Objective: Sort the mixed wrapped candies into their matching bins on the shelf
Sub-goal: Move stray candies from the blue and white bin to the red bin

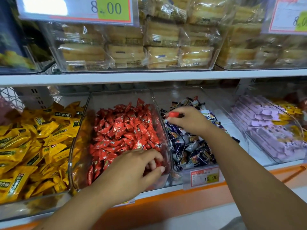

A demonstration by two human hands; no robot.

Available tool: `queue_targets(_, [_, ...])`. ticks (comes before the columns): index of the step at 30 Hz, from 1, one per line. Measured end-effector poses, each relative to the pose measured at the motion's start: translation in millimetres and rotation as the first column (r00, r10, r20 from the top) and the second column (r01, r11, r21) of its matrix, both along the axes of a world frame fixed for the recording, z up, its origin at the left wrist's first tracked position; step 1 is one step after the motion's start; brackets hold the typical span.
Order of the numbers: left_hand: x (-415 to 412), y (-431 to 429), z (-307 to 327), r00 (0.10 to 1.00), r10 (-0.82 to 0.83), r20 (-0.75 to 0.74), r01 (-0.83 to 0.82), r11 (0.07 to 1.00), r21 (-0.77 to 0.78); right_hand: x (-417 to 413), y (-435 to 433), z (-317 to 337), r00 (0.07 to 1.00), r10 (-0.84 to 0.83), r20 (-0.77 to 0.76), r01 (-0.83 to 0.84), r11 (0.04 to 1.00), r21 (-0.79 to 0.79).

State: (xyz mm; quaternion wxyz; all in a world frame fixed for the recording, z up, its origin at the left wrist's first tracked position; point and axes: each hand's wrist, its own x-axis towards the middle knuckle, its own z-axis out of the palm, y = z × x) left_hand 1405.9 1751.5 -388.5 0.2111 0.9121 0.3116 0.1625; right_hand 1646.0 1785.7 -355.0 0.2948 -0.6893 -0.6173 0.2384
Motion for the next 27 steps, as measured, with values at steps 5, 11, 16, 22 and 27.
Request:
queue_targets(5, [1,-1,2,1.000,0.000,-0.008,0.000,1.000,-0.006,-9,-12,30,0.972,-0.115,-0.206,0.155,0.970,0.189])
queue_targets(11, [2,-1,3,1.000,0.005,-0.007,-0.006,0.999,-0.039,-2,-26,37,0.999,-0.045,-0.021,0.046,0.998,0.037])
queue_targets(16, [2,-1,3,1.000,0.016,-0.010,-0.016,0.999,-0.042,19,-29,14,0.953,-0.131,0.273,0.146,0.989,-0.037])
queue_targets(22, [3,-2,4,0.999,0.031,-0.015,-0.032,0.999,-0.044,10,7,-9,0.950,0.004,0.311,-0.004,1.000,-0.001])
queue_targets(27, [2,-1,3,0.999,0.035,-0.007,-0.035,0.997,-0.067,13,34,-19,0.798,0.102,0.594,0.042,0.974,-0.224])
